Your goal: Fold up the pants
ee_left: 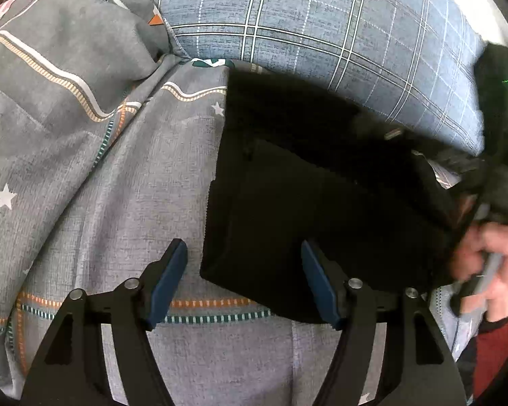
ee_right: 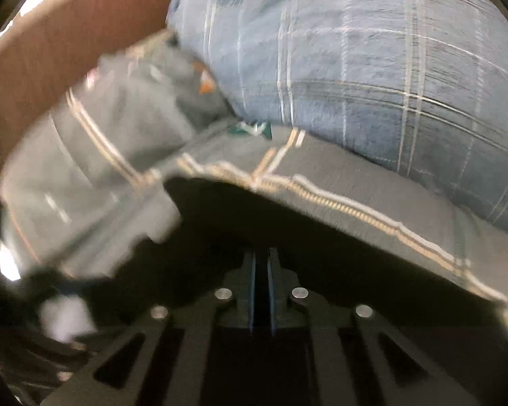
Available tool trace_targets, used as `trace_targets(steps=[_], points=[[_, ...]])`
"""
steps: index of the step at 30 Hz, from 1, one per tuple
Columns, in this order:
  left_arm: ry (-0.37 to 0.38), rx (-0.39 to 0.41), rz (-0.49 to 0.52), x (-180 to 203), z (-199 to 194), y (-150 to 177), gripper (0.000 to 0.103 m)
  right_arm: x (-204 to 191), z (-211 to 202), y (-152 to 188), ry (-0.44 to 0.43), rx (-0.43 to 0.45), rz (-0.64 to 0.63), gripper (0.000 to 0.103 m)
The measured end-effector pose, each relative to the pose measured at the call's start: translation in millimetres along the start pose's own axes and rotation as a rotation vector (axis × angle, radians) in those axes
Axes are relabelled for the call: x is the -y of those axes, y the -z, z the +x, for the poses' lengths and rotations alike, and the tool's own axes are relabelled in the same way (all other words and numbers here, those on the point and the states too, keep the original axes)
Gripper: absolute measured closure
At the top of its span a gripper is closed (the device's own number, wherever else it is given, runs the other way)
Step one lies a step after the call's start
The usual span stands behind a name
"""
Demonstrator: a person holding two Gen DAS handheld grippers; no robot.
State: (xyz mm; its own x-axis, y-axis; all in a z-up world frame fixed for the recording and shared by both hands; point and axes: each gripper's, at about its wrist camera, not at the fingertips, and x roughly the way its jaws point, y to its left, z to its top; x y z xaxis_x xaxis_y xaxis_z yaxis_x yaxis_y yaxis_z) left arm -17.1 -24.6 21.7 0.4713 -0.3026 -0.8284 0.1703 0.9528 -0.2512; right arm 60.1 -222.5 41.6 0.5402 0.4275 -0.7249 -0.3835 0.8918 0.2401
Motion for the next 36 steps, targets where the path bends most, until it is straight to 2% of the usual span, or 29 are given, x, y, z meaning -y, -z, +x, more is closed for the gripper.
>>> trace_targets(steps=[4,8,10,13,17,19,20,21,23,28,30,35,36], points=[[-0.017,0.003,-0.042,-6,-9,1,0.034,-15,-64,-3,0.006,0.099,-0.055,0.099],[-0.057,0.06,-0.09,-24,-37,11,0.034,-35,-90,22,-0.021,0.117,-0.058,0.099],[-0.076,0.079,-0.138,-41,-53,18,0.034,-44,-85,36,-0.016,0.098,-0.051,0.099],[-0.105,0.104,-0.182,-60,-74,23,0.034,-54,-52,68,-0.03,0.01,-0.002,0.099],[-0.126,0.139,-0.167,-61,-88,19,0.034,-60,-20,92,-0.023,-0.06,0.034,0.098],[-0.105,0.153,-0.152,-52,-92,17,0.034,-57,-24,98,-0.032,-0.031,0.056,0.094],[-0.096,0.156,-0.143,-49,-92,16,0.033,-53,-31,98,-0.048,-0.026,0.083,0.086],[-0.082,0.156,-0.124,-40,-91,15,0.033,-48,-41,98,-0.071,-0.021,0.111,0.074],[-0.06,0.151,-0.093,-26,-83,10,0.033,-38,-67,100,-0.082,0.029,0.139,0.064],[-0.01,0.119,0.007,19,-63,-6,0.033,14,-145,119,0.049,0.134,0.231,0.056],[0.005,0.106,0.047,38,-54,-9,0.033,52,-178,138,0.093,0.156,0.334,0.044],[0.046,0.071,0.112,82,-27,-15,0.032,137,-224,183,0.177,0.228,0.617,0.039],[0.051,0.063,0.122,89,-22,-16,0.032,155,-228,191,0.154,0.261,0.68,0.031]])
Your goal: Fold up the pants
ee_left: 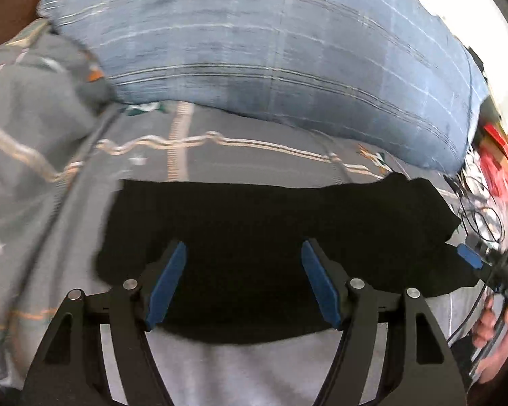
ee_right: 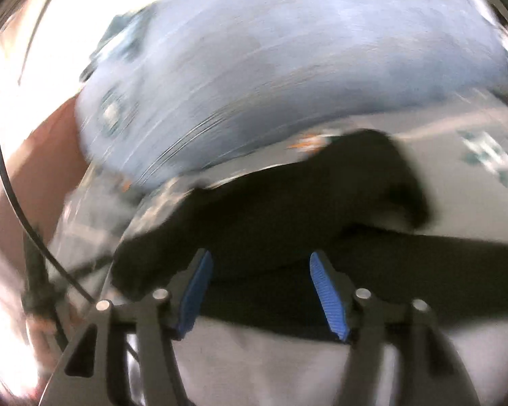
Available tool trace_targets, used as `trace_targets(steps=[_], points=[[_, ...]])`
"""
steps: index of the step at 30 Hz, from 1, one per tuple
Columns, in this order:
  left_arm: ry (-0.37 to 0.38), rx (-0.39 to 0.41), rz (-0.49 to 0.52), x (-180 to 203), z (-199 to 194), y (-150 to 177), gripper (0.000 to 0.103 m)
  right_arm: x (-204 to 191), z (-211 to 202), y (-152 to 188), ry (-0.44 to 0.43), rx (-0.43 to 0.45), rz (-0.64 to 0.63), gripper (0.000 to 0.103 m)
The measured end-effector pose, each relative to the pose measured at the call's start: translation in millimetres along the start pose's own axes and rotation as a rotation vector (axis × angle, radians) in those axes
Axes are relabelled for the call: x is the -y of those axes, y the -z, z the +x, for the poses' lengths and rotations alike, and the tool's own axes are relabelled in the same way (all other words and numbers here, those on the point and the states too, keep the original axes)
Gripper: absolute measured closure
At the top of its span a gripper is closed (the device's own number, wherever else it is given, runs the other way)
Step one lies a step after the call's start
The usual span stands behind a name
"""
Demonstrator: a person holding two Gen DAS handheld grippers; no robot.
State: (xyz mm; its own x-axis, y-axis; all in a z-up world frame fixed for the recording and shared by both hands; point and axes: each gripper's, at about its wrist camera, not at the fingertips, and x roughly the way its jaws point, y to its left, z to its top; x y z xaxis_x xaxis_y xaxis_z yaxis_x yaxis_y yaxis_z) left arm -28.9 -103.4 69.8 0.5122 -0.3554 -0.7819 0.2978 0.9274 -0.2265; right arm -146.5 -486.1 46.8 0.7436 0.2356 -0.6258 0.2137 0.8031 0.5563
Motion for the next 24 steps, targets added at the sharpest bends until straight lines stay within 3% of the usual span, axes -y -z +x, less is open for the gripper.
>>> trace_targets(steps=[2,5,12,16,20,22,24], points=[[0.001,-0.024,0.023,14,14,-4,0.032,26,7,-11,-0.037,-0.006,0.111,0.02],[-0.001,-0.047,0.053,30,27,-5,0.032,50,27,-28,-0.064,-0.015,0.202,0.02],[-0.012,-0.079,0.096,43,41,1,0.032,59,38,-43,-0.023,0.013,0.244,0.021],[0.004,-0.082,0.087,40,44,2,0.029,67,-20,-45,0.106,0.08,0.171,0.021],[0.001,-0.076,0.088,40,45,2,0.029,89,-69,-47,0.312,0.033,0.119,0.021],[-0.003,-0.077,0.086,41,45,3,0.028,101,-78,-45,0.345,0.002,0.12,0.021],[-0.007,-0.079,0.081,41,45,2,0.028,118,-75,-39,0.317,-0.075,0.155,0.021]])
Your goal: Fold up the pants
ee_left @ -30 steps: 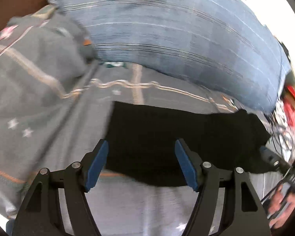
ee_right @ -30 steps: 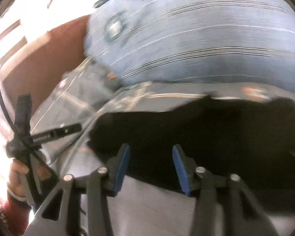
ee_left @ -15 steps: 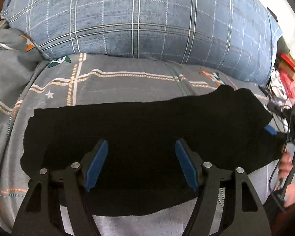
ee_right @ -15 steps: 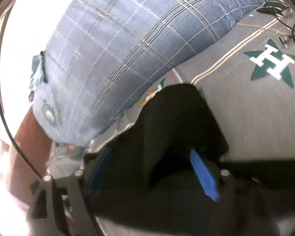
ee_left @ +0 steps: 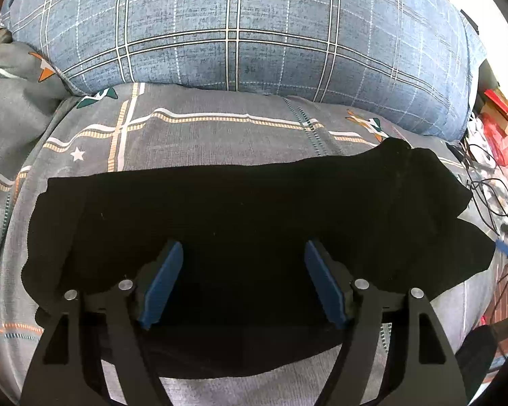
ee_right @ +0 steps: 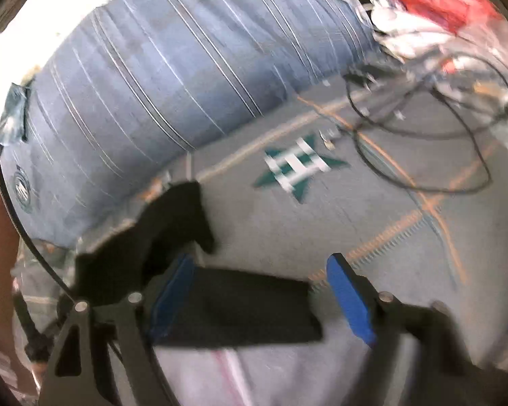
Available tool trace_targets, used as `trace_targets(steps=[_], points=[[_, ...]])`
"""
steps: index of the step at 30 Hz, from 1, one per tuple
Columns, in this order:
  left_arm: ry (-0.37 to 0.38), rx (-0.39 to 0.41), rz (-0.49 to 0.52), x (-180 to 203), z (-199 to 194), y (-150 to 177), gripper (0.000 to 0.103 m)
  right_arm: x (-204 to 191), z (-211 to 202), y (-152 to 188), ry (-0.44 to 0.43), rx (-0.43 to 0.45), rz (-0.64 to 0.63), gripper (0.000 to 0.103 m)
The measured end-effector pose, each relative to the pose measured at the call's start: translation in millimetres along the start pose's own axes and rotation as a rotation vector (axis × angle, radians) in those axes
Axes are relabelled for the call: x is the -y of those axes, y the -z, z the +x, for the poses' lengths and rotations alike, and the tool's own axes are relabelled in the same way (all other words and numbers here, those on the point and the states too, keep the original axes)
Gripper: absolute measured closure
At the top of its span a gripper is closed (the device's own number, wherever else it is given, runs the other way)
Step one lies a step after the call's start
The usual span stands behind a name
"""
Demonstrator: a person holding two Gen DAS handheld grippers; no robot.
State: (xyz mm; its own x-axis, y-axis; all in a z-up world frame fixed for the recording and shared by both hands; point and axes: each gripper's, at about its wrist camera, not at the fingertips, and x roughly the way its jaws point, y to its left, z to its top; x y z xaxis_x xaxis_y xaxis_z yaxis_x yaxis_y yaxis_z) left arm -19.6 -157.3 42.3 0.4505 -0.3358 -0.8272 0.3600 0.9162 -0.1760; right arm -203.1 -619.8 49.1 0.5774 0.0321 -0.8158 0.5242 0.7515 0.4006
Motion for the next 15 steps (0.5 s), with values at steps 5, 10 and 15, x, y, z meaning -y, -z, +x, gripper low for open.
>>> trace_targets(steps=[5,10,15], points=[[-0.016,-0.011,0.0,2,0,-2,0.028,10,29,10,-0.11,-0.1,0.012,0.096],[-0.025,-0.016,-0.001,3,0,-3,0.028,-40,-15,6,-0.088,0.099,-0.282,0.098],[-0.034,-0.013,0.003,5,2,-1,0.028,-61,-12,21,0.163,0.045,-0.601,0.094]])
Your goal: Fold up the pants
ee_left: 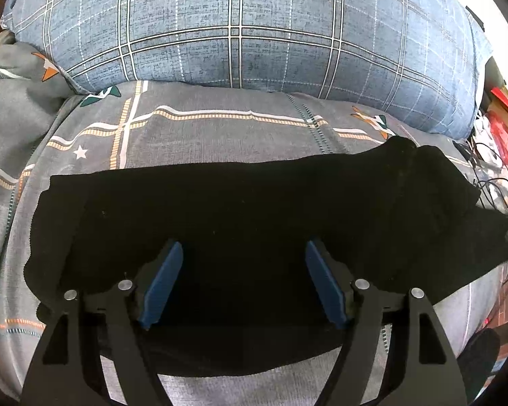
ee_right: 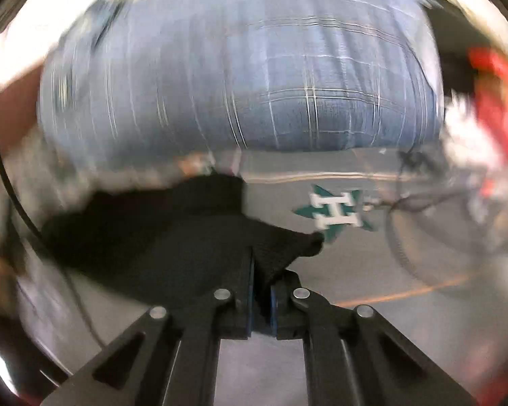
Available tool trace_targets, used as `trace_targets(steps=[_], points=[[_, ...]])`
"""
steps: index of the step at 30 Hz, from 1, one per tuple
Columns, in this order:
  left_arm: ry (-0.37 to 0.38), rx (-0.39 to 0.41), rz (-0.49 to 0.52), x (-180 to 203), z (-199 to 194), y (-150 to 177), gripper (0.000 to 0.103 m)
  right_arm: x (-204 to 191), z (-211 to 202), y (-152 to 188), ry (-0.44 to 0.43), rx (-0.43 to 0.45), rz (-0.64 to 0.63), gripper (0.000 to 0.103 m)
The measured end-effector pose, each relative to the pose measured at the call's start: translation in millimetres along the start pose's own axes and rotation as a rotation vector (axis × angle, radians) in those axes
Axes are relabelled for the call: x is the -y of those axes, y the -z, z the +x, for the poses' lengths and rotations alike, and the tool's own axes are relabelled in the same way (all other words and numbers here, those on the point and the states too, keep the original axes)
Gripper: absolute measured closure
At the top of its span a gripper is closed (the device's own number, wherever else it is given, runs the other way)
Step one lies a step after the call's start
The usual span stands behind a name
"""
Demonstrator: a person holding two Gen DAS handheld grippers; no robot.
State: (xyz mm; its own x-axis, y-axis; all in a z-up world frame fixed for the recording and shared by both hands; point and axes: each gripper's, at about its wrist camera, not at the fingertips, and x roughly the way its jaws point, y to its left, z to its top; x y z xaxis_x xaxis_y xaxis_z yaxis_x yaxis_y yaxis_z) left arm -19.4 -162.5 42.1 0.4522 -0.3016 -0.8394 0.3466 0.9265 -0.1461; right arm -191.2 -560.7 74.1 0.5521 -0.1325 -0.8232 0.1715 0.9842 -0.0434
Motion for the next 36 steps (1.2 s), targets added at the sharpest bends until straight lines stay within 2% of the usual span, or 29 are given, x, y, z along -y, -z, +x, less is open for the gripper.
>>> trace_targets(steps=[1,3,4,6,8,10,11,12,13,14,17,19,23,24,25,26,27,29,33,36], points=[[0.001,0.0,0.004,-1,0,0,0.028,6,18,9,0.047,-0.085,0.0,0.093],[0.009,-0.004,0.005,-2,-2,0,0.028,20,36,23,0.13,-0.167,0.035,0.09],[0.015,-0.006,0.003,-3,-2,0,0.028,29,40,32,0.142,-0.195,0.073,0.087],[0.022,-0.01,0.002,-5,-2,0,0.028,49,26,42,0.076,-0.144,0.185,0.086],[0.02,-0.01,0.002,-4,-2,-1,0.028,56,11,40,0.02,-0.075,0.248,0.086],[0.014,-0.008,0.005,-3,-2,-1,0.028,56,0,32,-0.035,-0.017,0.285,0.08],[0.012,-0.006,0.002,-3,-2,-1,0.028,52,-4,25,-0.096,0.015,0.312,0.07],[0.011,-0.003,-0.002,-2,-1,0,0.028,46,-4,15,-0.158,0.043,0.342,0.052],[0.009,-0.002,-0.005,-2,-1,0,0.028,41,0,6,-0.255,0.078,0.383,0.043],[0.009,-0.002,-0.007,-2,-1,0,0.028,38,5,1,-0.306,0.088,0.411,0.037],[0.01,-0.004,-0.01,-3,-1,-1,0.028,21,35,-18,-0.474,0.061,0.502,0.037],[0.017,-0.006,-0.008,-4,0,-2,0.028,6,55,-25,-0.544,0.042,0.54,0.037],[0.018,-0.007,-0.005,-3,2,-3,0.026,-7,104,-37,-0.541,-0.006,0.675,0.037],[0.017,-0.007,-0.005,-3,2,-3,0.026,-5,114,-37,-0.55,0.002,0.722,0.038],[0.017,-0.006,-0.007,-3,2,-3,0.026,-4,120,-38,-0.547,0.016,0.752,0.043],[0.018,-0.006,-0.009,-3,2,-3,0.026,-1,123,-39,-0.539,0.027,0.764,0.084],[0.023,-0.008,-0.012,-3,1,-3,0.026,0,123,-39,-0.515,0.033,0.768,0.1],[0.031,-0.011,-0.014,-4,1,-4,0.026,0,106,-38,-0.472,0.082,0.737,0.1],[0.036,-0.014,0.002,-6,-2,-3,0.026,-6,25,-25,-0.355,0.215,0.599,0.1],[0.037,-0.008,0.014,-5,-3,0,0.027,-3,-14,-7,-0.324,0.219,0.541,0.099]])
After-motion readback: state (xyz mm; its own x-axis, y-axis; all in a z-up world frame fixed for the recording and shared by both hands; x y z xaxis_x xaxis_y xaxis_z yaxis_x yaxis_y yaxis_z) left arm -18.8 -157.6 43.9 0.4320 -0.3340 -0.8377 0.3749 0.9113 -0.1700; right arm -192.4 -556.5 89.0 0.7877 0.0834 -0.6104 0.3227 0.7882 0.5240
